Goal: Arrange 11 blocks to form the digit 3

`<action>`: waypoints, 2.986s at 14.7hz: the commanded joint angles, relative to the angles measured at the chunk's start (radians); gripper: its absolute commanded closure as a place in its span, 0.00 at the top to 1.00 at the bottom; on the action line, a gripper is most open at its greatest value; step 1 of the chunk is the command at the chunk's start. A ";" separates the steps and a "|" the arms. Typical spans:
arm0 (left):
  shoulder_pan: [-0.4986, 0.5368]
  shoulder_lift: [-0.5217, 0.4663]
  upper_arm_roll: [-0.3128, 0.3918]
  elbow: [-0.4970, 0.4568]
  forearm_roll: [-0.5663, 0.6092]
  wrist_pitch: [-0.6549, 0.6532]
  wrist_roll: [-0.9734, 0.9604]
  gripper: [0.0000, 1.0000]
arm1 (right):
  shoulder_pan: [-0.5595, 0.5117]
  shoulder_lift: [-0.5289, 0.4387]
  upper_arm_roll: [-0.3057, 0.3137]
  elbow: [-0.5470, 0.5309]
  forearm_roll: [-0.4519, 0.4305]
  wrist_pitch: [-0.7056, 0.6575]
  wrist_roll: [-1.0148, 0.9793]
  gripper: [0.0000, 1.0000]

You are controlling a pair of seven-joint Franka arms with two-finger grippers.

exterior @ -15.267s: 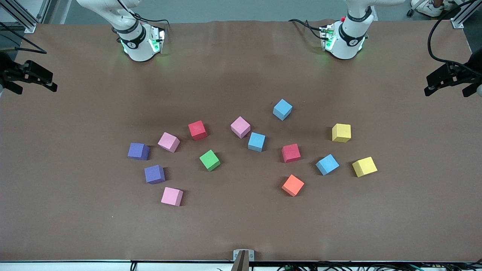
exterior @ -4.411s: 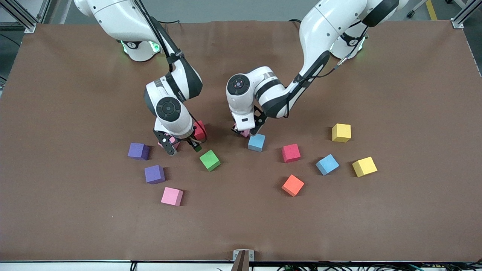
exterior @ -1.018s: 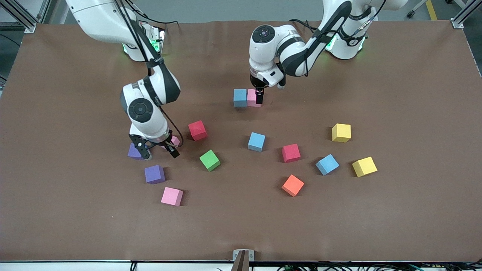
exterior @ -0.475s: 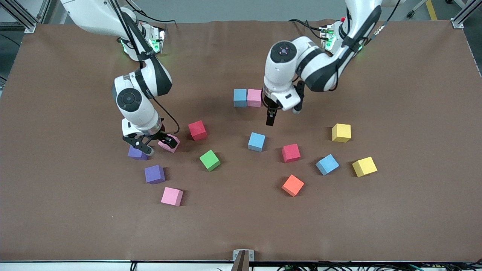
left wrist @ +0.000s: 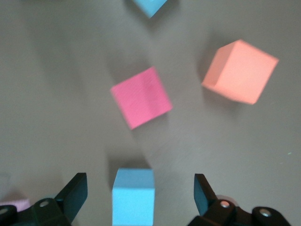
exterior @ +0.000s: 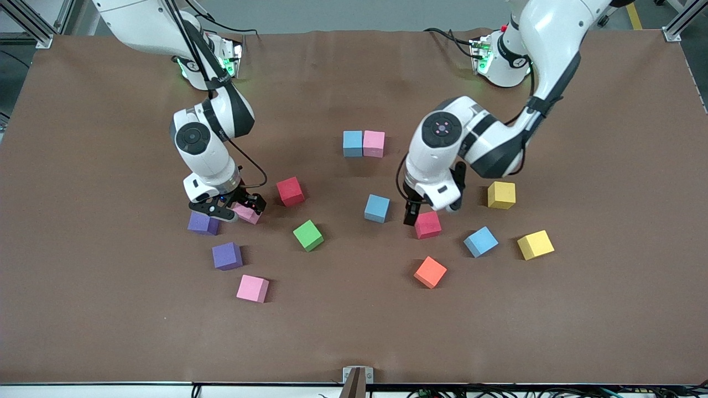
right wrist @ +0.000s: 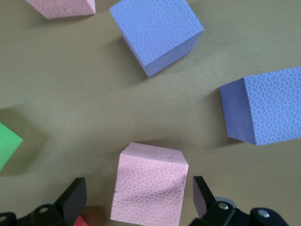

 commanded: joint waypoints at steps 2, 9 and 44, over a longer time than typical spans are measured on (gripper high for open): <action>0.080 -0.014 -0.011 0.024 0.083 -0.030 0.167 1.00 | -0.011 -0.021 0.003 -0.060 -0.018 0.091 -0.027 1.00; 0.281 -0.152 -0.115 -0.051 0.070 -0.039 0.609 1.00 | -0.011 0.030 0.003 -0.071 -0.016 0.110 0.034 0.91; 0.078 0.069 -0.207 -0.073 0.076 -0.053 0.481 1.00 | 0.509 -0.081 0.006 -0.061 -0.002 -0.157 1.626 0.00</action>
